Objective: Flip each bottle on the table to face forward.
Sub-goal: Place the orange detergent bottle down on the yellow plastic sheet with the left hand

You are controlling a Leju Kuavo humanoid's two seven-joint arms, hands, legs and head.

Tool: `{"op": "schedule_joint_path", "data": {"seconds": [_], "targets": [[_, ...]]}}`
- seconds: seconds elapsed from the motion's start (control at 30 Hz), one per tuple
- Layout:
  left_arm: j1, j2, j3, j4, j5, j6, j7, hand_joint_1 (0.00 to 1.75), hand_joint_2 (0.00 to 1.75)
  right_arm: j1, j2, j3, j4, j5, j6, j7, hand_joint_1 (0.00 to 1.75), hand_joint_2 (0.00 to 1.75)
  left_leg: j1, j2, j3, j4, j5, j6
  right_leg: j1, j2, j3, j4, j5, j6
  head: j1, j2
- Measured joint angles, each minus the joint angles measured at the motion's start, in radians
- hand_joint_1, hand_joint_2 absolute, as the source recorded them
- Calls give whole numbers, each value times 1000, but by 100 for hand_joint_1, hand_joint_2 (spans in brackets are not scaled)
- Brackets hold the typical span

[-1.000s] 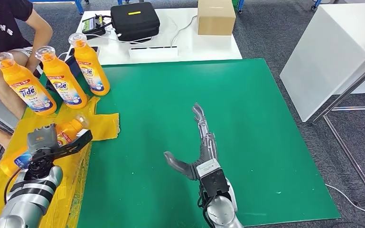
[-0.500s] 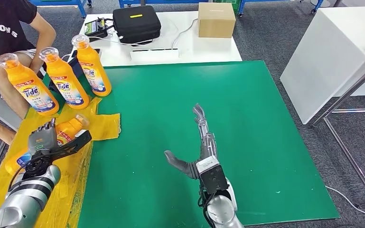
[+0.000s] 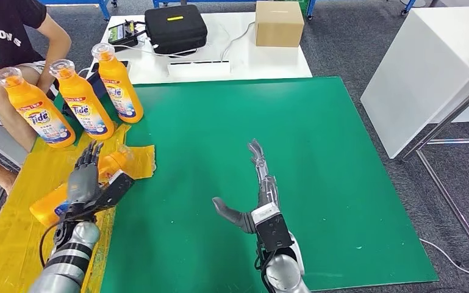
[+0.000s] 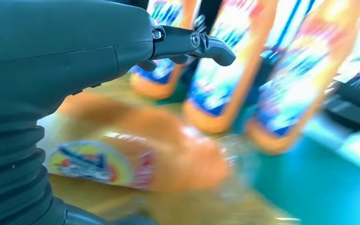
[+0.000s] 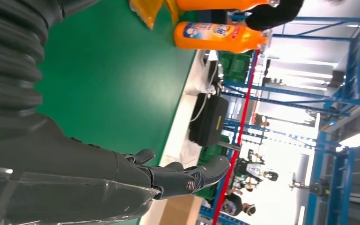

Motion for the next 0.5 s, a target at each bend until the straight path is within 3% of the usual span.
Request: {"op": "schedule_joint_path", "data": {"seconds": [0.37,0.5], "targets": [[207,-90,-117,-519,240,69,-145,0,175,31,2,-15,0,3,-11,0,0,175,2,0,-3,0,-1,0,1,0,-3,0,-1,-1,0,0],[267,-114,-153,-684,434,59,-243,0,175,44,2,-20,-3,2,-21,0,0,175,1,0,-4,0,-1,0,1,0,-4,0,-1,-1,0,0]]}}
